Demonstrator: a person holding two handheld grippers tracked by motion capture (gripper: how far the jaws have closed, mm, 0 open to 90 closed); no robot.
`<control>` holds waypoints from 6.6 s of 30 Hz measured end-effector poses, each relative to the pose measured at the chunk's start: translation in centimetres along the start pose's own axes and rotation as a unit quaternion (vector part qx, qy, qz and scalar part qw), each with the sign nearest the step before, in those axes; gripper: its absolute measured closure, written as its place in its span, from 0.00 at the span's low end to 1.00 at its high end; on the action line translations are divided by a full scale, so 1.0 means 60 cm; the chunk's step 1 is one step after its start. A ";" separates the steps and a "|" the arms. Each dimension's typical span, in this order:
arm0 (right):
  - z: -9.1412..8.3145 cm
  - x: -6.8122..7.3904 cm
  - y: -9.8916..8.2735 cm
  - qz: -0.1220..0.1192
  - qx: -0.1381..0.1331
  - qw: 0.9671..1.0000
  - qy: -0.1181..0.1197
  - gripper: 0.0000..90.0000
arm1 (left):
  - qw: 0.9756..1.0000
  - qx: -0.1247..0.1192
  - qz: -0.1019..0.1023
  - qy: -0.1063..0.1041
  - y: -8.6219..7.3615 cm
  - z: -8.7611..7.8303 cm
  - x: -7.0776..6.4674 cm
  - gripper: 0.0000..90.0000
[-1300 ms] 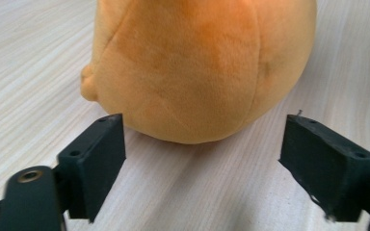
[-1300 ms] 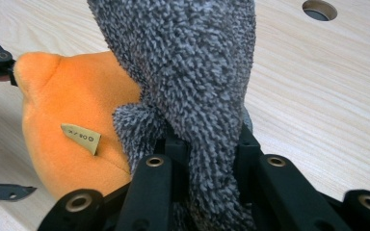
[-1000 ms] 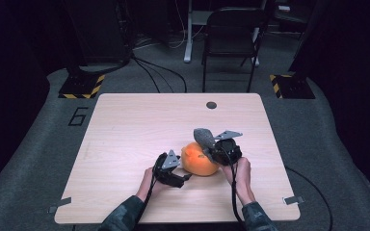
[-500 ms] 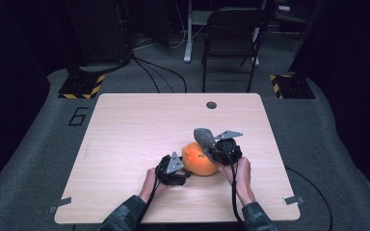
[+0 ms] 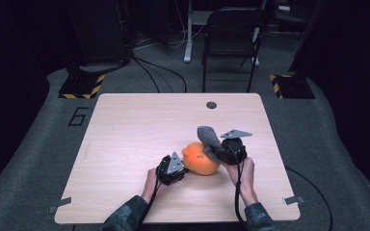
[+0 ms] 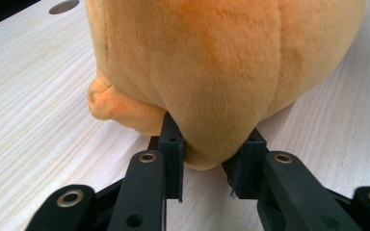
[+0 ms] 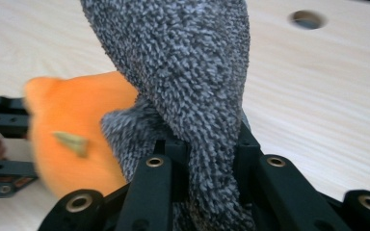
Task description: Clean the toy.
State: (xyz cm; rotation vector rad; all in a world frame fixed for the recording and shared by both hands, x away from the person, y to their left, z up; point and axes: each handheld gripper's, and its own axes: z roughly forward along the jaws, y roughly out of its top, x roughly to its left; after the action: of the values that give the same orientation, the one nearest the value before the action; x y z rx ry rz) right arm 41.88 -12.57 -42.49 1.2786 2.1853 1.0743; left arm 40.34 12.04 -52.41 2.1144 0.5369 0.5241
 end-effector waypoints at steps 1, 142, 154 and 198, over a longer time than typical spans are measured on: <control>-0.010 -0.010 -0.001 0.007 -0.004 1.000 -0.007 0.83 | 1.000 0.000 -0.003 -0.001 0.000 0.000 0.001 0.80; -0.077 0.014 0.025 0.030 -0.036 0.999 0.009 0.81 | 0.979 0.008 -0.180 -0.093 0.045 -0.018 -0.001 0.86; -0.025 0.080 0.018 -0.011 -0.009 0.999 0.033 0.81 | 0.982 0.012 -0.165 -0.093 0.048 -0.016 -0.006 0.86; 0.063 -0.079 -0.088 0.081 0.127 0.986 -0.068 0.81 | 0.979 0.008 -0.177 -0.102 0.041 -0.012 0.000 0.85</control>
State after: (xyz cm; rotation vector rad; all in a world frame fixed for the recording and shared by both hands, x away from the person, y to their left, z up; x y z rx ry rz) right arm 43.77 -16.63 -49.19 1.6132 2.1964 0.7557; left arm 40.36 11.20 -50.00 1.9972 0.7789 0.1007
